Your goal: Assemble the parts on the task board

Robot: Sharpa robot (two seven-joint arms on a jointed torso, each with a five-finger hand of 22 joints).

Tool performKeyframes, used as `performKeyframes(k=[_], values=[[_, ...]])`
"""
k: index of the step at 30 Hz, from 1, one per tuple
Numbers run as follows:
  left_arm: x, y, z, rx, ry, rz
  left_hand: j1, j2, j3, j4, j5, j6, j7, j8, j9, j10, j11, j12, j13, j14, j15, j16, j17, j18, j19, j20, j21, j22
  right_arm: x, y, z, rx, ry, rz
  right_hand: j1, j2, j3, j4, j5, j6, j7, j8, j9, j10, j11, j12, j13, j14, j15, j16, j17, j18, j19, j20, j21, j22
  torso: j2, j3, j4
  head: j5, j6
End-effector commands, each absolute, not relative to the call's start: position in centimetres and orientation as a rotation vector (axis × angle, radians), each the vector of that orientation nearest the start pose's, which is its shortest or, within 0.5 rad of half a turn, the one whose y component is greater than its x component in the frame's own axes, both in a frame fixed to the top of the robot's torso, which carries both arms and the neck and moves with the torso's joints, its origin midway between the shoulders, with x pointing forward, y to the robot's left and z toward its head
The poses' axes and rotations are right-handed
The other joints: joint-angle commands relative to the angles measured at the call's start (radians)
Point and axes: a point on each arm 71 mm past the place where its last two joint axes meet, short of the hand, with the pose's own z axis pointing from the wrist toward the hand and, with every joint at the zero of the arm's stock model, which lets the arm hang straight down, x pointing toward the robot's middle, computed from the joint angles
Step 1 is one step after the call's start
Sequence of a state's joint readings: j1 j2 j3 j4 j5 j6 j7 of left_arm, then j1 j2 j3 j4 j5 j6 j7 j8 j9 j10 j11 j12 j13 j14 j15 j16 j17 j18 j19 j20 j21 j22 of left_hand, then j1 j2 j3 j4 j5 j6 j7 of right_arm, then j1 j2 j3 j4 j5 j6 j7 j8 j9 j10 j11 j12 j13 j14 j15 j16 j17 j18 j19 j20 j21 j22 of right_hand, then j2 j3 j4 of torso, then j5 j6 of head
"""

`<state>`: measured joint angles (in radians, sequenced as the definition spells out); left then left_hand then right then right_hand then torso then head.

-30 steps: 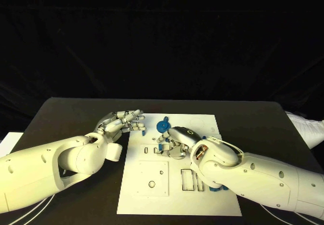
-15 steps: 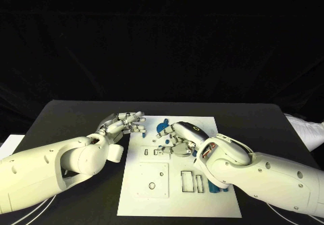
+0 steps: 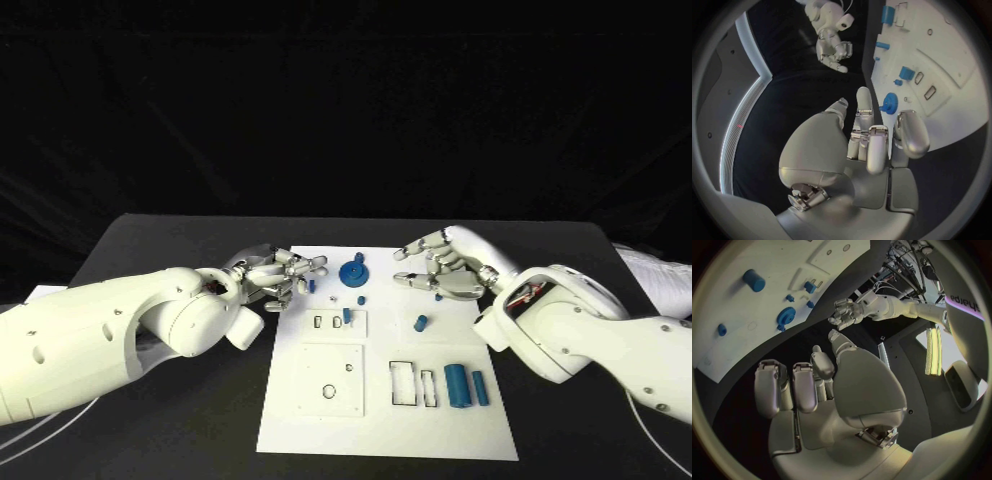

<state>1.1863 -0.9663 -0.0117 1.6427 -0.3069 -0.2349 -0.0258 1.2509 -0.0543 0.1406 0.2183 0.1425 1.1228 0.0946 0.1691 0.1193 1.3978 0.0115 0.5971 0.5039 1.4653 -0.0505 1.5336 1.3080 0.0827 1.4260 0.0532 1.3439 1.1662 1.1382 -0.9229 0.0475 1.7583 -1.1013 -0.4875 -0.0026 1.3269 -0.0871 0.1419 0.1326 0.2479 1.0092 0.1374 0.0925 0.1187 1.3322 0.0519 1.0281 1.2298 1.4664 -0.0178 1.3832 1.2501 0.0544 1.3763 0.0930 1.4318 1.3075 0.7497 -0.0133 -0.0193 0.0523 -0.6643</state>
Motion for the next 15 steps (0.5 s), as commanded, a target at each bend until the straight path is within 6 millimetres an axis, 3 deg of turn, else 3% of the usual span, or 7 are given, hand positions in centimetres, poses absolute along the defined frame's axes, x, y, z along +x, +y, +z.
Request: performKeyframes(k=[1, 3, 4, 7, 12, 13, 15], values=[[46.0, 22.5, -19.3, -0.698, 2.112, -0.881, 0.002, 0.001, -0.022, 0.007, -0.003, 0.018, -0.017, 0.055, 0.049, -0.01, -0.018, 0.301, 0.303, 0.105, -0.02, 0.037, 0.263, -0.025, 0.032, -0.022, 0.08, 0.119, 44.5, -19.7, -14.5, 0.414, 1.502, 1.108, 0.002, 0.005, -0.01, 0.011, 0.012, 0.002, -0.001, 0.007, 0.002, -0.038, -0.004, -0.085, -0.06, 0.013, -0.005, -0.048, -0.06, 0.019, -0.033, -0.003, -0.034, -0.024, -0.008, 0.0059, -0.0037, 0.01, -0.006], [46.2, 22.3, -18.8, -0.653, 2.137, -0.812, 0.021, 0.007, -0.033, 0.006, 0.003, 0.002, -0.021, 0.092, 0.093, -0.043, -0.033, 0.411, 0.42, 0.105, -0.017, 0.037, 0.263, -0.034, 0.035, -0.007, 0.102, 0.155, 44.6, -20.5, -14.4, 0.439, 1.495, 1.096, 0.005, 0.006, -0.016, 0.015, 0.013, -0.002, -0.001, 0.009, 0.003, -0.053, -0.004, -0.127, -0.093, 0.008, -0.006, -0.074, -0.089, 0.024, -0.048, -0.005, -0.054, -0.049, -0.009, 0.0074, -0.0076, 0.011, -0.008], [46.4, 22.2, -18.4, -0.622, 2.152, -0.775, 0.009, 0.008, -0.04, 0.015, -0.001, 0.002, -0.023, 0.098, 0.1, -0.042, -0.019, 0.435, 0.446, 0.105, -0.016, 0.037, 0.263, -0.035, 0.039, -0.01, 0.108, 0.165, 44.6, -20.9, -14.3, 0.449, 1.493, 1.09, 0.008, 0.006, -0.019, 0.016, 0.013, -0.004, -0.001, 0.009, 0.004, -0.057, -0.004, -0.139, -0.104, 0.008, -0.007, -0.082, -0.097, 0.026, -0.052, -0.005, -0.06, -0.057, -0.009, 0.0084, -0.0097, 0.011, -0.009], [46.9, 21.6, -17.5, -0.509, 2.204, -0.657, -0.027, 0.014, -0.077, 0.056, -0.001, -0.012, -0.028, 0.135, 0.143, -0.035, -0.02, 0.515, 0.532, 0.105, -0.018, 0.037, 0.263, -0.041, 0.05, -0.007, 0.127, 0.2, 44.5, -21.9, -14.3, 0.469, 1.493, 1.069, 0.014, 0.007, -0.026, 0.02, 0.014, -0.011, -0.001, 0.01, 0.005, -0.071, -0.004, -0.179, -0.138, 0.005, -0.007, -0.106, -0.122, 0.03, -0.064, -0.006, -0.079, -0.08, -0.01, 0.0109, -0.0116, 0.011, -0.013], [47.9, 20.6, -16.3, -0.336, 2.263, -0.467, -0.085, 0.038, -0.151, 0.071, -0.022, -0.038, -0.034, 0.199, 0.218, -0.036, -0.026, 0.572, 0.595, 0.105, -0.018, 0.037, 0.263, -0.043, 0.055, -0.012, 0.139, 0.224, 44.4, -23.1, -14.4, 0.488, 1.498, 1.04, 0.019, 0.007, -0.032, 0.024, 0.016, -0.016, 0.0, 0.01, 0.005, -0.077, -0.004, -0.202, -0.159, 0.006, -0.007, -0.119, -0.133, 0.032, -0.067, -0.006, -0.088, -0.09, -0.009, 0.0161, -0.0149, 0.012, -0.014], [48.2, 20.3, -16.2, -0.315, 2.27, -0.439, -0.088, 0.042, -0.159, 0.072, -0.024, -0.038, -0.037, 0.209, 0.229, -0.033, -0.026, 0.581, 0.604, 0.105, -0.02, 0.037, 0.263, -0.044, 0.057, -0.012, 0.141, 0.228, 44.5, -23.2, -14.4, 0.49, 1.498, 1.035, 0.019, 0.007, -0.032, 0.024, 0.016, -0.016, 0.0, 0.01, 0.005, -0.077, -0.004, -0.202, -0.159, 0.006, -0.007, -0.119, -0.133, 0.032, -0.067, -0.006, -0.088, -0.09, -0.01, 0.015, -0.0146, 0.013, -0.016], [48.5, 20.0, -16.1, -0.293, 2.279, -0.405, -0.095, 0.051, -0.175, 0.071, -0.028, -0.046, -0.041, 0.231, 0.255, -0.032, -0.029, 0.589, 0.614, 0.105, -0.023, 0.037, 0.263, -0.045, 0.058, -0.015, 0.144, 0.233, 44.5, -23.4, -14.5, 0.492, 1.498, 1.031, 0.019, 0.007, -0.033, 0.024, 0.016, -0.016, 0.0, 0.01, 0.005, -0.077, -0.004, -0.202, -0.159, 0.006, -0.007, -0.119, -0.133, 0.032, -0.067, -0.006, -0.088, -0.09, -0.01, 0.0162, -0.0157, 0.014, -0.016]])
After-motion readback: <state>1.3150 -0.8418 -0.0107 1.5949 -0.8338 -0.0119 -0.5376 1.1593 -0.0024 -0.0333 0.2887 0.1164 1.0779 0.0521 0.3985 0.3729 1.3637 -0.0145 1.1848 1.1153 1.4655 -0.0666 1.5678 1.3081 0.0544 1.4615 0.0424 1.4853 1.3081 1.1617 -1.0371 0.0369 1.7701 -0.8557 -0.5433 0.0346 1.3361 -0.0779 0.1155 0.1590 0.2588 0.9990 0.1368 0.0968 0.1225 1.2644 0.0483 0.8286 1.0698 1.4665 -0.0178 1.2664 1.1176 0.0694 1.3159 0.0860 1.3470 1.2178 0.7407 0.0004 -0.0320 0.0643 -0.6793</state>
